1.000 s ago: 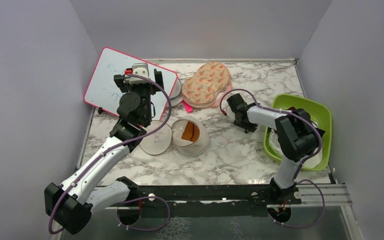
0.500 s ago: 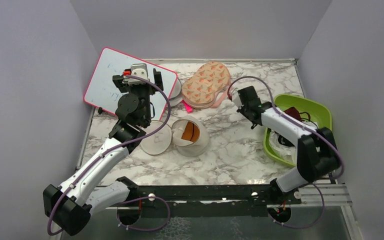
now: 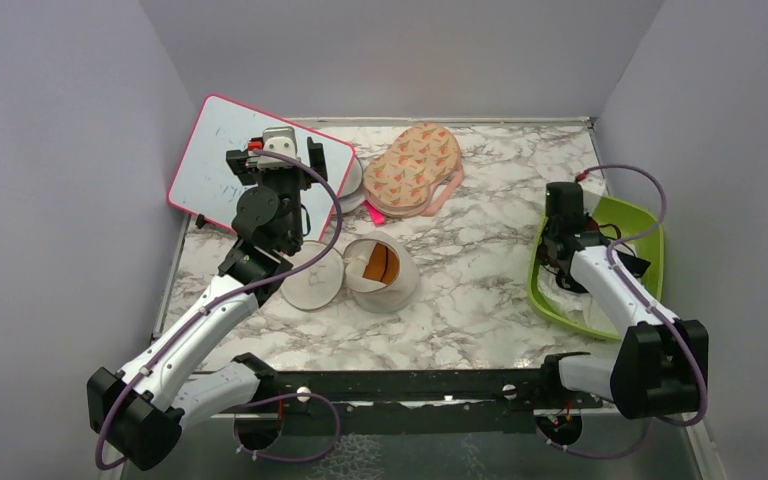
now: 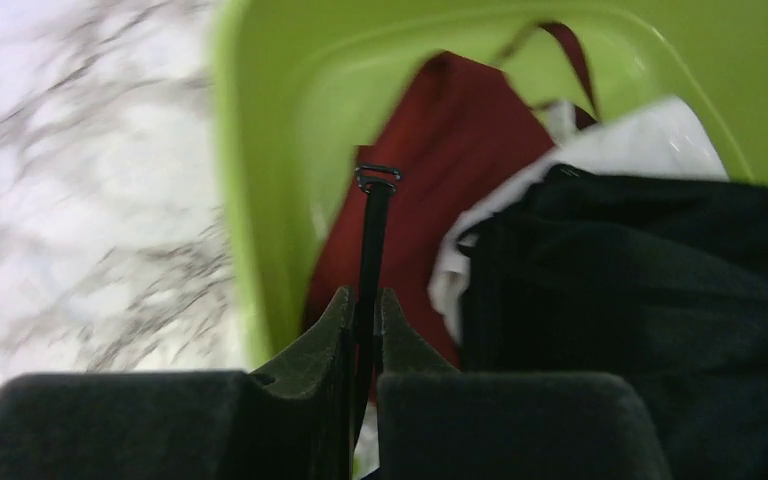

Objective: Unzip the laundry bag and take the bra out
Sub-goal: Adjust the bra in the bin.

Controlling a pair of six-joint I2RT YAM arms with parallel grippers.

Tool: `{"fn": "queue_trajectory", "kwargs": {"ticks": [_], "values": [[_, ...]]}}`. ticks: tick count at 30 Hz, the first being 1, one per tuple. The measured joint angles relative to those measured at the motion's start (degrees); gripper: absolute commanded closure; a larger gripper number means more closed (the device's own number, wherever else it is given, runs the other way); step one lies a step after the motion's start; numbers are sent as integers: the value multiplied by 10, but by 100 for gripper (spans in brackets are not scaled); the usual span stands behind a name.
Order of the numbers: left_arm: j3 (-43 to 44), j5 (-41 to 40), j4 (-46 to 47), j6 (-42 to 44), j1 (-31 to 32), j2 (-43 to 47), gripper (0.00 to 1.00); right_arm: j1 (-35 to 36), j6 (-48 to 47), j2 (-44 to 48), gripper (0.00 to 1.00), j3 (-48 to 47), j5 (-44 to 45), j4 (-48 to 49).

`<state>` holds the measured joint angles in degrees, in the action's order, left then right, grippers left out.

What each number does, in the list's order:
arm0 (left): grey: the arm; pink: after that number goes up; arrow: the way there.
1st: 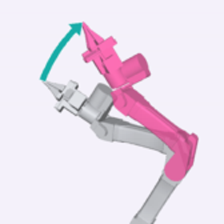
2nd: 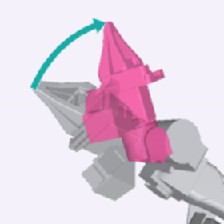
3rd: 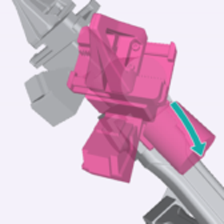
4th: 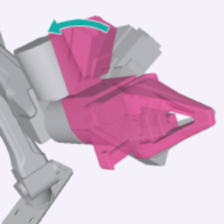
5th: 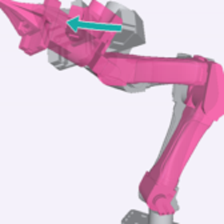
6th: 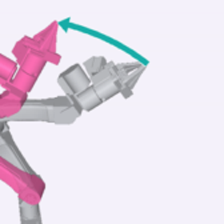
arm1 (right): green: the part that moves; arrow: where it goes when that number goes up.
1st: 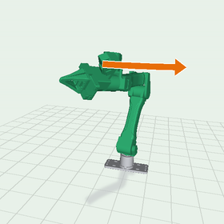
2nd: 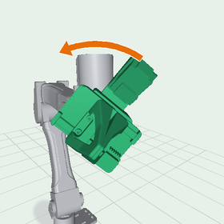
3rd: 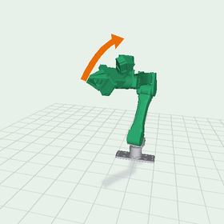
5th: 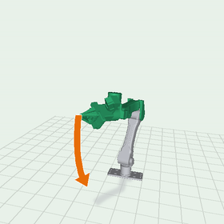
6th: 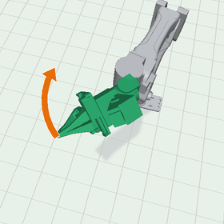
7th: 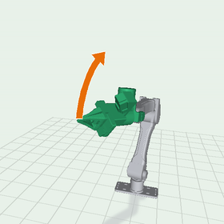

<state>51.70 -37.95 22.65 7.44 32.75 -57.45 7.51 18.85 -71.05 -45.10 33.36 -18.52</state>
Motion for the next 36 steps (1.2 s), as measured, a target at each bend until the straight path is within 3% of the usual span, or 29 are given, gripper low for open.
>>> {"fn": "queue_trajectory", "kwargs": {"ticks": [4, 11, 18, 24, 28, 36], "values": [[0, 0, 0, 0, 0, 0, 7, -79, 123, 11, 99, 33, -2, -14], [0, 0, 0, 0, 0, 0, 7, -125, 218, 16, 61, 65, -27, -18], [0, 0, 0, 0, 0, 0, 7, -126, 198, 73, 28, 67, -43, -20], [0, 0, 0, 0, 0, 0, 7, -127, 161, 130, 10, 23, -82, -26], [0, 0, 0, 0, 0, 0, 7, -128, 97, 158, 7, 4, -168, 1], [0, 0, 0, 0, 0, -1, 7, -96, -6, 155, 7, -44, -468, 72]]}}
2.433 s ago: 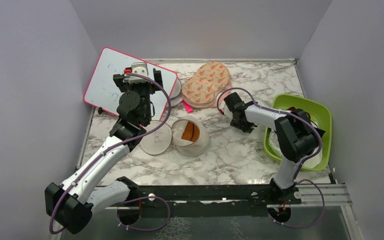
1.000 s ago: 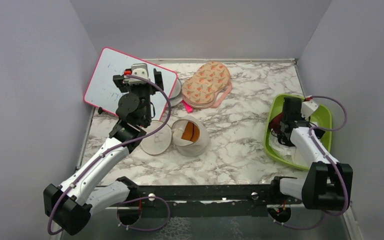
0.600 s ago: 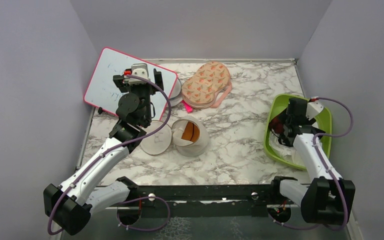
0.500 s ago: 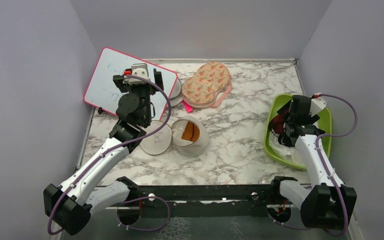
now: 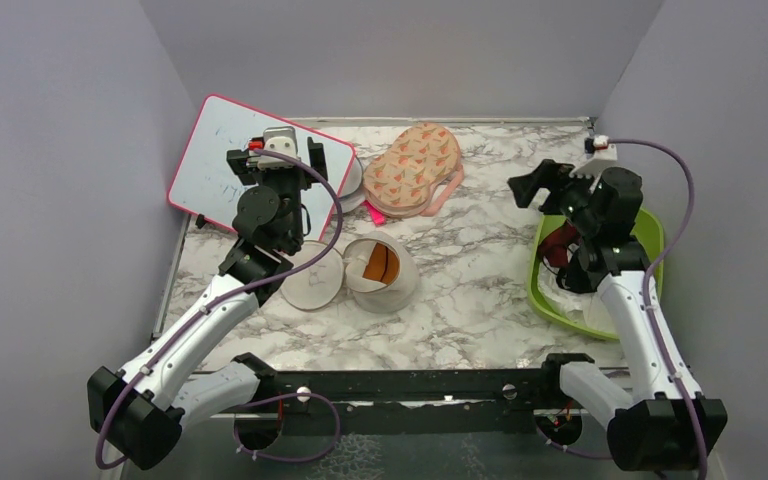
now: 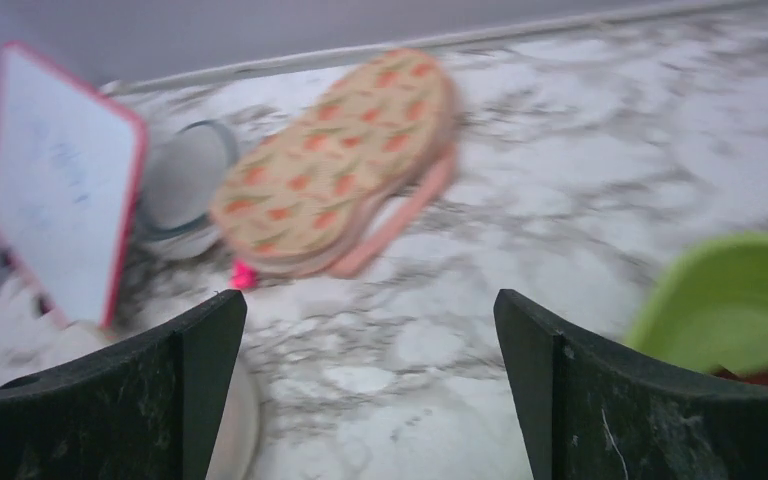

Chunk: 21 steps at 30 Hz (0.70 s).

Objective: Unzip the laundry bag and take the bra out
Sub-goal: Adjust the bra in the bin, then pick up the bra from the laundry bag.

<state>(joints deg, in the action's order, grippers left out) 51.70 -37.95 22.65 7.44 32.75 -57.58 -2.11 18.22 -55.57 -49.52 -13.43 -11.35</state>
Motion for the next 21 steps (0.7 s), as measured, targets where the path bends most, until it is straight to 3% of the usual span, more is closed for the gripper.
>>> {"fn": "queue_trajectory", "kwargs": {"ticks": [4, 9, 14, 16, 21], "values": [[0, 0, 0, 0, -1, -3, 7, 73, 21, -26, 7, -32, -130, 34], [0, 0, 0, 0, -5, -7, 7, 214, 103, -96, 20, -60, -224, 58], [0, 0, 0, 0, -17, -7, 7, 356, 159, -164, 25, -74, -229, 74], [0, 0, 0, 0, -24, -6, 7, 412, 178, -191, 33, -80, -208, 80], [0, 0, 0, 0, -33, -4, 7, 495, 197, -293, 39, -144, -149, 66]]}}
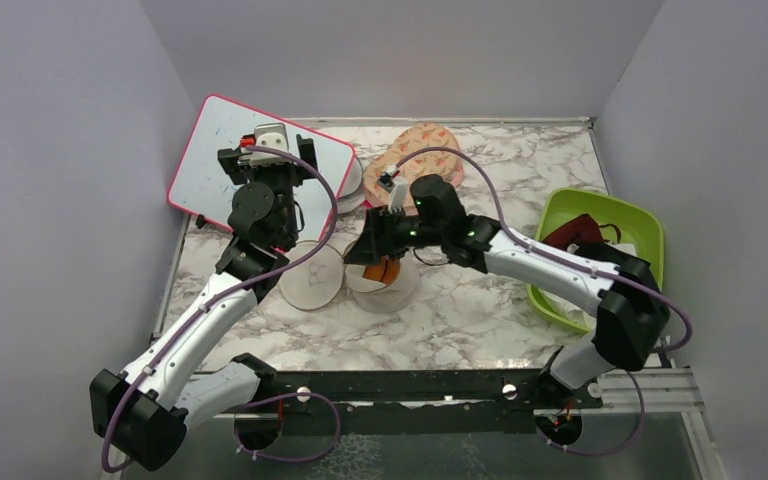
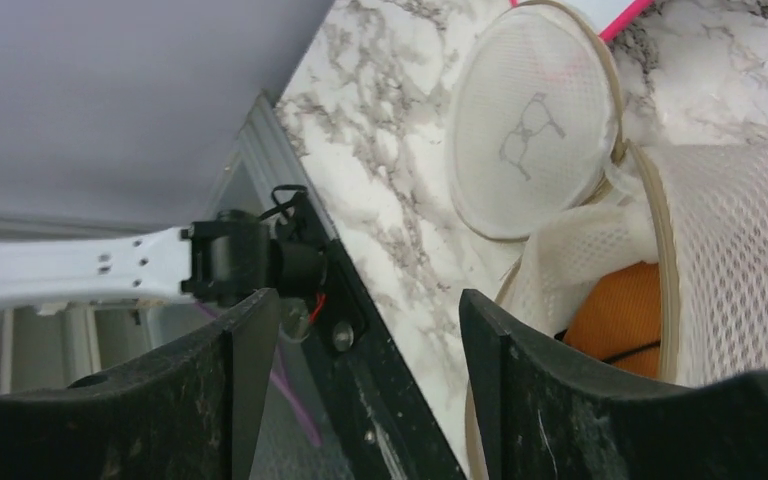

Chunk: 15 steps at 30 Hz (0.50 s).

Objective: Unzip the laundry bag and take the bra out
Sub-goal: Pick up the bra from the laundry bag.

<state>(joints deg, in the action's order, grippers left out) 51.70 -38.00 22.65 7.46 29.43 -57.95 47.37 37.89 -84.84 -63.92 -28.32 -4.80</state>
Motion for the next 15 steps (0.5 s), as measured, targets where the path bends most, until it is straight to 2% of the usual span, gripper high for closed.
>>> {"fn": "queue_trajectory", "kwargs": {"ticks": [2, 4, 7, 11, 15], "values": [[0, 0, 0, 0, -1, 0, 7, 18, -4, -50, 44, -41, 33, -30], [0, 0, -1, -1, -1, 0, 6, 29, -9, -88, 45, -77, 68, -71], [3, 0, -15, -11, -1, 0, 5, 36, -14, -120, 56, -108, 120, -126], [30, 5, -111, -76, -1, 3, 5, 40, -15, -123, 57, -104, 169, -175], [32, 43, -225, -149, -1, 42, 5, 46, -15, -112, 61, -54, 183, -164]]}}
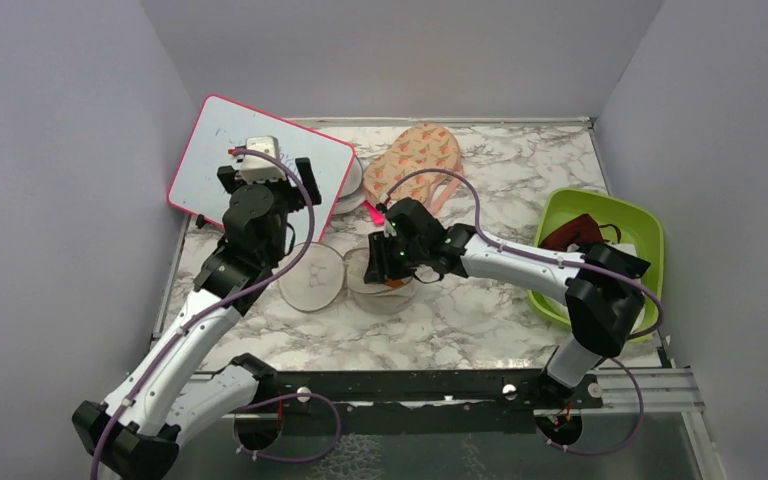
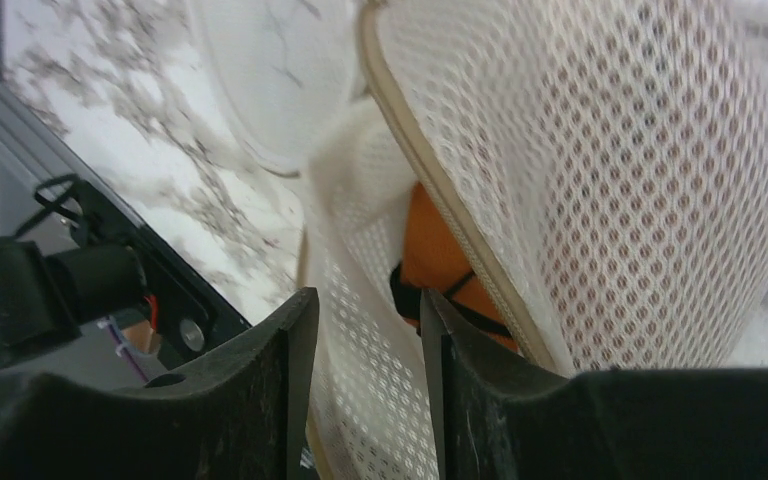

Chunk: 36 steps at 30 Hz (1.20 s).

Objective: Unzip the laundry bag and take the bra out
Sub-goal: Pick up the bra from the laundry bag.

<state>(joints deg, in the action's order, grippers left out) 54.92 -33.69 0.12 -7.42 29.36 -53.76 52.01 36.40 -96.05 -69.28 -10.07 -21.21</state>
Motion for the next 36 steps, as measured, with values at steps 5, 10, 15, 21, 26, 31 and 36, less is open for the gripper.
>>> {"fn": "queue_trajectory", "kwargs": {"ticks": [5, 10, 15, 21, 26, 31, 36], "values": [[-28, 87, -133, -82, 0, 64, 10, 4, 4, 27, 62, 86, 0, 26], [-129, 235, -183, -183, 0, 83, 14, 4, -1, 64, 61, 150, 0, 88], [-219, 345, -183, -253, 0, 63, 20, 4, -5, 99, 60, 232, 2, 170], [-275, 415, -122, -311, 10, 52, 19, 4, -4, 95, 60, 237, 1, 212], [-289, 419, -67, -331, 51, 14, 26, 4, -2, 95, 60, 239, 1, 226], [-283, 390, -44, -334, 77, -46, 45, 3, -1, 95, 60, 247, 4, 225], [-283, 355, -38, -332, 85, -83, 71, 4, -11, 95, 51, 247, 2, 225]]}}
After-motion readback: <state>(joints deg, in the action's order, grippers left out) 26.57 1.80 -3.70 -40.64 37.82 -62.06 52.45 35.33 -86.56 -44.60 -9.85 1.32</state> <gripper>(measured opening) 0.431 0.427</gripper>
